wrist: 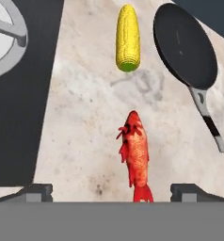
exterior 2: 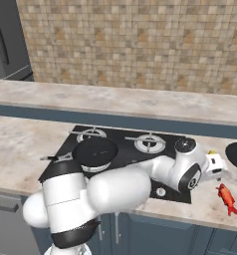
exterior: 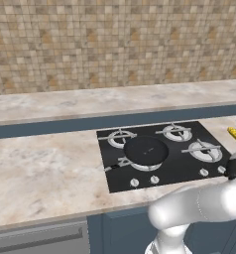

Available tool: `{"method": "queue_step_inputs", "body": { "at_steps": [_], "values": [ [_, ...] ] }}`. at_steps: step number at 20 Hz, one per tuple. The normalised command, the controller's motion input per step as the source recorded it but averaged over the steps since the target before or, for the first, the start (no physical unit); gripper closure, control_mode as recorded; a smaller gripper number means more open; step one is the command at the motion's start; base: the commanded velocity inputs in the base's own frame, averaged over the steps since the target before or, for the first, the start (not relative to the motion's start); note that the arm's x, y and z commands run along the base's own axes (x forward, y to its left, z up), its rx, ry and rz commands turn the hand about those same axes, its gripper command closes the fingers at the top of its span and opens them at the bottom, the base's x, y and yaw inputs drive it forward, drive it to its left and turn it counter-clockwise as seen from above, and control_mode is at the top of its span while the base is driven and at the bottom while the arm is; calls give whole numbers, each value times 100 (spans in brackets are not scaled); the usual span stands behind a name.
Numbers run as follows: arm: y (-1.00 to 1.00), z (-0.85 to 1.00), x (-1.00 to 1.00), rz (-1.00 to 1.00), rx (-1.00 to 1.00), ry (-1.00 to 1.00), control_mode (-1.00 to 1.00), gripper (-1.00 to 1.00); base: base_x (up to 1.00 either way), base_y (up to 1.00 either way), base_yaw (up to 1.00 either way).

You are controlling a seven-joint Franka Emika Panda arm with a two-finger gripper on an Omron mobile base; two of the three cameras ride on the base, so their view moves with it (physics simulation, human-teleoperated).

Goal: Place both pans onto different burners. Then place the corn and the fish on different pans.

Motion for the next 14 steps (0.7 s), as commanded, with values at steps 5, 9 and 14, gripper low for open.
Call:
{"method": "queue_step_inputs", "body": {
  "at_steps": [5,9,14],
  "values": [
    [-52,-24,0,4,2,0,-100,-100,0,0,0],
    [-51,-35,0,3,7,0,-100,-100,0,0,0],
    [-40,-43,0,2,10,0,-100,-100,0,0,0]
  ]
}}
